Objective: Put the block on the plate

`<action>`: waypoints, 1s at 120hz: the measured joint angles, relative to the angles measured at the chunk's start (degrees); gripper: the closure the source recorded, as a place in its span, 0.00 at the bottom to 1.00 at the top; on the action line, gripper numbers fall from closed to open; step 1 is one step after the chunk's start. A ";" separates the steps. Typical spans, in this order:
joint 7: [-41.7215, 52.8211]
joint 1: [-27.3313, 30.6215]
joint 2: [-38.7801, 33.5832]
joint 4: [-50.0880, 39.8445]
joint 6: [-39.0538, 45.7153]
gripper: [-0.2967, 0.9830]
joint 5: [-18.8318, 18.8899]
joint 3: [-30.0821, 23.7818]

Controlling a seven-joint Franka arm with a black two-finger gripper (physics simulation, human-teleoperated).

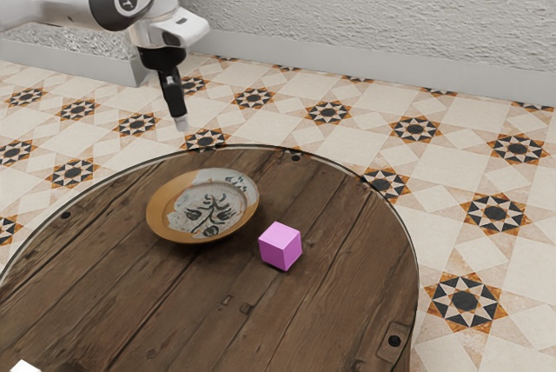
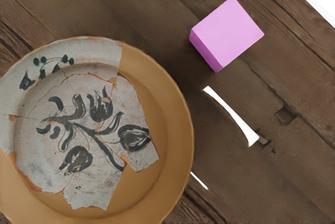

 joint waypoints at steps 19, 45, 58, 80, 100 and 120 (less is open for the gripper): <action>2.41 0.49 0.27 0.08 0.01 0.23 0.05 0.01; 7.31 -2.34 11.21 8.00 -1.51 0.23 0.09 -0.42; 13.10 -3.14 11.99 3.86 1.87 0.23 2.13 -3.55; 23.64 -4.04 14.85 -1.47 9.82 0.23 4.60 -6.45; 31.23 -4.82 17.29 -3.59 13.92 0.23 3.77 -7.48; 36.38 -4.93 21.45 -2.99 16.17 0.23 2.89 -8.22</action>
